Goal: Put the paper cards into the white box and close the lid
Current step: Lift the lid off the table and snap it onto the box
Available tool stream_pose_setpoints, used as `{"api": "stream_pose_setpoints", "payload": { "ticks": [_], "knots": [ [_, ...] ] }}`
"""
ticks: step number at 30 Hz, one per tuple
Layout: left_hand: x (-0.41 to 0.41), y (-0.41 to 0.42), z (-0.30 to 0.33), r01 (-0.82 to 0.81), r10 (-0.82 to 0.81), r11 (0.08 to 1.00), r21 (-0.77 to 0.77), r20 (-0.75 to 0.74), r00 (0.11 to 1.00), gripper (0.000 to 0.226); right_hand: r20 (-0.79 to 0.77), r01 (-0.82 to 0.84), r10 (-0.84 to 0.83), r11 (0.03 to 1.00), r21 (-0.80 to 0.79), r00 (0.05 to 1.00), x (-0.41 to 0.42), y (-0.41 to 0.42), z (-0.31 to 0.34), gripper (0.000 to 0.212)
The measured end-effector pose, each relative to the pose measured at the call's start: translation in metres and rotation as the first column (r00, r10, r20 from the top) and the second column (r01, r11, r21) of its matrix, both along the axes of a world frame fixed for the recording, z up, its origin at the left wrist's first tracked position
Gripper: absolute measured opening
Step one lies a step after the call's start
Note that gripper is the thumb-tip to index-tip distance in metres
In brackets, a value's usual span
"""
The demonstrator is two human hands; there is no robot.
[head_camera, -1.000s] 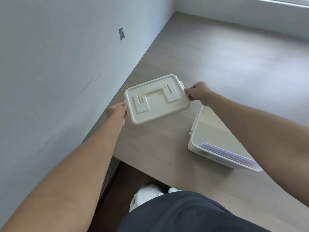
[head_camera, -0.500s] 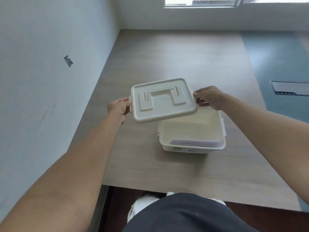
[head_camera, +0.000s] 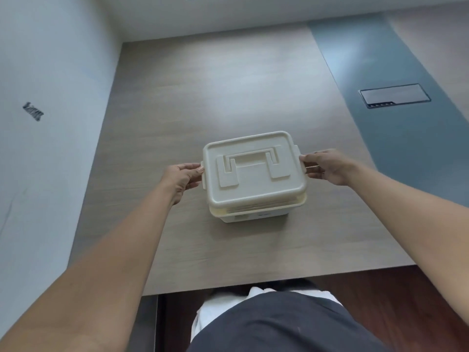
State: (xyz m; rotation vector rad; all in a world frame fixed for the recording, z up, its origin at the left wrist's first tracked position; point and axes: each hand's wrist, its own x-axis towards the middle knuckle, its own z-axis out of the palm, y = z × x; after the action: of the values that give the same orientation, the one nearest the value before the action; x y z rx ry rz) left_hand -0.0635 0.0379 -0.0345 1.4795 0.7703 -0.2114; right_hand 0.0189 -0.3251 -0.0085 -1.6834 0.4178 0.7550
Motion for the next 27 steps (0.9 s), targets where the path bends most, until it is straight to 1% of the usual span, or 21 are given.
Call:
{"api": "stream_pose_setpoints", "payload": {
  "ticks": [5,8,11,15,18,21,23,25,27],
  "knots": [
    [-0.013,0.001,-0.007,0.019,-0.019,0.999,-0.05,-0.013,1.0,0.016,0.031,0.018,-0.019,1.0,0.009,0.999,-0.007,-0.01,-0.008,0.021],
    [-0.021,0.002,-0.009,0.024,-0.026,0.998,-0.058,-0.027,0.999,0.018,0.028,0.058,-0.059,0.998,0.036,0.998,-0.009,-0.012,-0.014,0.021],
    [-0.024,-0.003,-0.012,0.015,-0.017,0.998,-0.063,-0.033,0.999,0.018,0.019,0.061,-0.062,0.997,0.053,0.998,-0.009,-0.013,-0.016,0.02],
    [-0.025,-0.012,-0.013,-0.01,0.009,0.999,-0.048,-0.015,1.0,0.029,0.015,0.038,-0.038,0.999,0.036,0.999,-0.01,-0.017,-0.019,0.025],
    [-0.027,-0.015,-0.015,-0.024,0.023,0.999,-0.031,-0.013,1.0,0.035,0.012,0.012,-0.012,0.999,0.036,1.0,-0.014,-0.017,-0.02,0.032],
    [-0.03,-0.02,-0.018,-0.001,0.002,1.0,0.012,-0.077,0.997,0.041,0.028,0.011,-0.012,1.0,0.016,1.0,-0.016,-0.014,-0.019,0.038],
    [-0.033,-0.024,-0.018,0.001,-0.013,0.996,-0.088,-0.136,0.991,0.036,-0.048,-0.017,0.02,0.999,0.043,0.999,-0.02,-0.012,-0.019,0.038],
    [-0.035,-0.029,-0.015,-0.01,-0.022,0.979,-0.202,-0.158,0.987,0.024,-0.152,-0.033,0.05,0.993,0.116,0.987,-0.025,-0.01,-0.02,0.031],
    [-0.033,-0.031,-0.016,-0.041,0.005,0.974,-0.221,-0.158,0.987,0.019,-0.185,0.0,0.032,0.985,0.171,0.982,-0.028,-0.008,-0.022,0.027]
  ]
}}
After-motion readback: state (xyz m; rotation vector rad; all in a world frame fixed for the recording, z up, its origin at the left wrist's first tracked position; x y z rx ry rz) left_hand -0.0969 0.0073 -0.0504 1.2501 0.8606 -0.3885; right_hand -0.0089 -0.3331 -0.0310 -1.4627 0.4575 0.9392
